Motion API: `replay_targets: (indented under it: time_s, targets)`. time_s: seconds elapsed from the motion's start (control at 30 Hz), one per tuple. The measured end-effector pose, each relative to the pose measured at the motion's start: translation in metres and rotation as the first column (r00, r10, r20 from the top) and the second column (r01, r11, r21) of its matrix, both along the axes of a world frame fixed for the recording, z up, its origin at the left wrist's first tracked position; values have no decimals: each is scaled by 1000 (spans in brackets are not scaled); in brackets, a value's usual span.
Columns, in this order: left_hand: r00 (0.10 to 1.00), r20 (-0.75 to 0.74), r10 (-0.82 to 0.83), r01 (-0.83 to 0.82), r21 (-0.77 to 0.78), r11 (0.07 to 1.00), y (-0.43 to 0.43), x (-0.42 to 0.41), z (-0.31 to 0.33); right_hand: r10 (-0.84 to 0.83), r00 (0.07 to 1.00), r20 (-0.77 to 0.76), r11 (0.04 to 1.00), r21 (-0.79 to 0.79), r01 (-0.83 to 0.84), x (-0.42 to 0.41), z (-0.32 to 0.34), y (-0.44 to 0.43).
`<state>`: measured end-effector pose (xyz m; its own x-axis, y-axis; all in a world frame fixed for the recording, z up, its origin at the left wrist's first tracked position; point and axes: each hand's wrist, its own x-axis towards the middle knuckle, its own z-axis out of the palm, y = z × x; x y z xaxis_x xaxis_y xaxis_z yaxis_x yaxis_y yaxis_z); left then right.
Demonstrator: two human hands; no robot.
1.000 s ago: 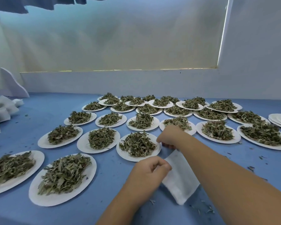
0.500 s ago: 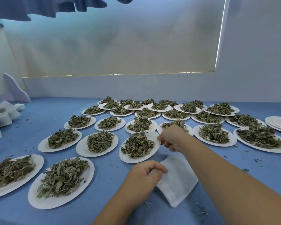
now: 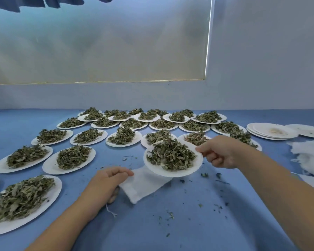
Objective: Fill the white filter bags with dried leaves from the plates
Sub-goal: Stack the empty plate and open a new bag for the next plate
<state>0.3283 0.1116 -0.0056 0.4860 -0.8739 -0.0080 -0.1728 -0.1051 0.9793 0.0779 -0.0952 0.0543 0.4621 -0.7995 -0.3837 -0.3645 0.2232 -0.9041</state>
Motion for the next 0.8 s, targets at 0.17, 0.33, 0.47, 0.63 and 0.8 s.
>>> replay_targets:
  time_s: [0.17, 0.33, 0.47, 0.63, 0.8]
  targets:
    - [996, -89, 33, -34, -10, 999, -9, 12, 11, 27, 995, -93, 999, 23, -25, -55, -11, 0]
    - [973, -215, -79, 72, -43, 997, -18, 14, 32, 87, 982, -166, 996, 18, -85, -67, -22, 9]
    - [991, 25, -134, 134, 18, 991, -19, 11, 44, 163, 967, -197, 986, -8, -168, -56, -22, 19]
    - [978, 175, -113, 113, 12, 994, -20, 8, 55, 167, 932, -323, 963, -149, -224, -40, -22, 29]
    - [809, 585, 46, -53, -6, 999, -22, 10, 53, 114, 893, -435, 914, -305, -266, -31, -20, 33]
